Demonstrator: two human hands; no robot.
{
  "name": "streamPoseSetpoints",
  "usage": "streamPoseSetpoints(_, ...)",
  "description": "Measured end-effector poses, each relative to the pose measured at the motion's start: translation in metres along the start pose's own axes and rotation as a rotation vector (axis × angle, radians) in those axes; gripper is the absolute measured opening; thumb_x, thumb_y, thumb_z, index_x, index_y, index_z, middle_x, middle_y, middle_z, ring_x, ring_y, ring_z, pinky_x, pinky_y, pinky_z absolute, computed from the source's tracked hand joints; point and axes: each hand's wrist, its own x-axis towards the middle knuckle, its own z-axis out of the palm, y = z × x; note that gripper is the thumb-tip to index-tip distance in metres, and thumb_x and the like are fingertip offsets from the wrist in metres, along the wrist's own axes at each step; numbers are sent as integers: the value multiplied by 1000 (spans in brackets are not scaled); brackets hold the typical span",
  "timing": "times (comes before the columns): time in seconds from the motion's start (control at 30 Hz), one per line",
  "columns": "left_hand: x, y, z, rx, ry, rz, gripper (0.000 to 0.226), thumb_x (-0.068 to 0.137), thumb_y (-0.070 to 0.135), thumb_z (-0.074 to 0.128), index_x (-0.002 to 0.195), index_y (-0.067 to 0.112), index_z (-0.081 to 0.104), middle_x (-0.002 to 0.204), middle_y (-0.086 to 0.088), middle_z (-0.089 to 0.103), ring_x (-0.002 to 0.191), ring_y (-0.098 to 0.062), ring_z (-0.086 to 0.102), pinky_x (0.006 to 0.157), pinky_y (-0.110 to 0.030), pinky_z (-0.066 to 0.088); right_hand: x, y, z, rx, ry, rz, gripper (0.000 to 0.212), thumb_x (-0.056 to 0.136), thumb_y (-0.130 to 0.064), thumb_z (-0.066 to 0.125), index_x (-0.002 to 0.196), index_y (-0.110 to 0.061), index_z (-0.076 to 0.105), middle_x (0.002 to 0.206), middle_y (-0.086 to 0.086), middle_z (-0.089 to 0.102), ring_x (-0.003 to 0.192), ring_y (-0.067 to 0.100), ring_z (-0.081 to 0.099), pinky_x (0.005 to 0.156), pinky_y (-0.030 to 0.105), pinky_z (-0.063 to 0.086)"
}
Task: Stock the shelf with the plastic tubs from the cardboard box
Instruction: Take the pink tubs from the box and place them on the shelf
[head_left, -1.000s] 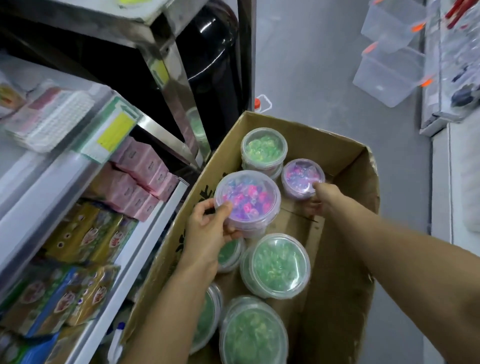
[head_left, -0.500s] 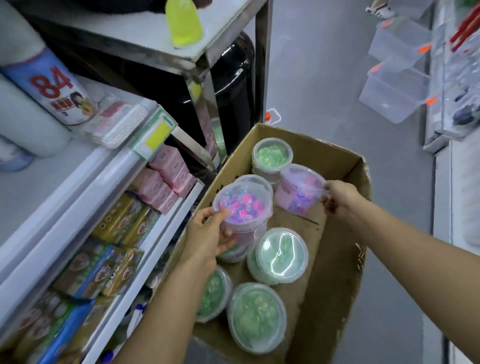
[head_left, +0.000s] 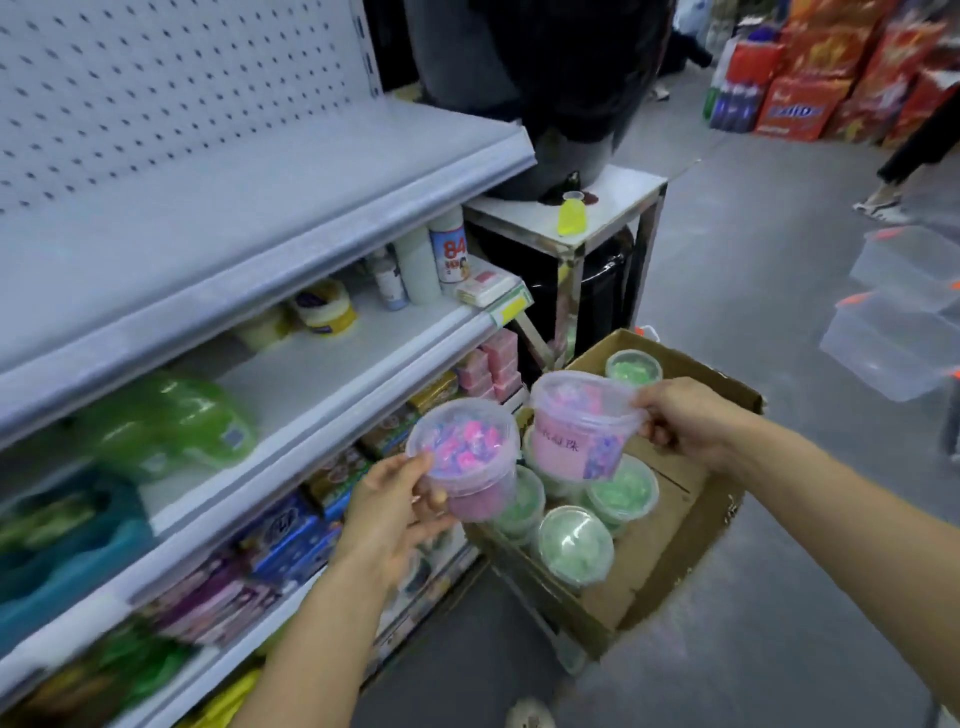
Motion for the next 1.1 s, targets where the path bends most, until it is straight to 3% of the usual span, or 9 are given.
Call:
streamPoseSetpoints(0.13, -66, 27, -70, -53, 101, 95, 11, 90, 14, 63, 99, 11, 57, 65, -9, 54, 57, -22, 56, 74, -52, 57, -61, -40, 54, -21, -153, -137, 34, 89, -8, 51, 56, -13, 44, 46, 5, 43, 43, 15, 31, 49, 26, 21)
streamPoseSetpoints(0.23, -108, 47, -122, -78, 215, 176, 13, 92, 14, 60, 104, 10, 57, 68, -10, 53, 54, -21, 54, 64, -44, 60, -97, -72, 99, -49, -265, -215, 36, 90, -8, 52, 56, -15, 44, 43, 3, 44, 41, 14, 31, 49, 25, 20)
streamPoseSetpoints(0.37, -155, 73, -192, -88, 352, 270, 24, 92, 17, 60, 114, 6, 56, 67, -10, 55, 60, -25, 57, 77, -53, 57, -132, -113, 170, -84, -386, -304, 23, 90, -10, 51, 67, -13, 50, 41, 1, 47, 38, 14, 35, 45, 23, 26)
streamPoseSetpoints(0.43, -175, 84, -227, -99, 401, 306, 26, 92, 18, 61, 114, 6, 56, 67, -10, 56, 61, -26, 59, 76, -55, 57, -151, -134, 208, -78, -440, -350, 24, 91, -8, 50, 68, -15, 49, 42, -1, 44, 36, 9, 32, 39, 18, 24)
streamPoseSetpoints(0.57, -208, 105, -295, -118, 517, 350, 26, 90, 18, 64, 112, 5, 58, 68, -8, 59, 58, -25, 60, 78, -58, 55, -191, -174, 290, -71, -530, -438, 25, 90, -6, 50, 67, -14, 51, 43, -2, 42, 44, 12, 31, 49, 22, 21)
streamPoseSetpoints(0.7, -230, 120, -354, -121, 569, 359, 22, 90, 17, 64, 108, 5, 59, 58, -5, 59, 46, -17, 58, 71, -53, 58, -227, -209, 375, -85, -586, -543, 7, 88, -8, 52, 92, -9, 58, 52, 2, 39, 42, 11, 29, 50, 25, 21)
streamPoseSetpoints(0.87, -243, 136, -406, -98, 576, 348, 19, 89, 16, 64, 104, 5, 58, 64, -11, 56, 45, -20, 57, 78, -65, 52, -258, -245, 467, -155, -581, -626, 14, 87, -5, 47, 77, -9, 56, 56, 6, 39, 47, 15, 28, 50, 26, 21)
streamPoseSetpoints(1.0, -246, 142, -432, -120, 571, 343, 22, 89, 15, 64, 107, 5, 58, 59, -9, 59, 45, -19, 58, 77, -65, 52, -264, -261, 527, -290, -582, -653, 8, 87, -7, 49, 83, -11, 55, 59, 7, 40, 47, 17, 28, 46, 23, 21)
streamPoseSetpoints(1.1, -247, 143, -446, -124, 546, 326, 26, 89, 16, 64, 111, 5, 58, 57, -6, 61, 47, -19, 58, 76, -61, 55, -261, -266, 557, -379, -589, -638, 16, 89, -10, 50, 73, -13, 48, 59, 6, 37, 50, 17, 27, 48, 24, 21)
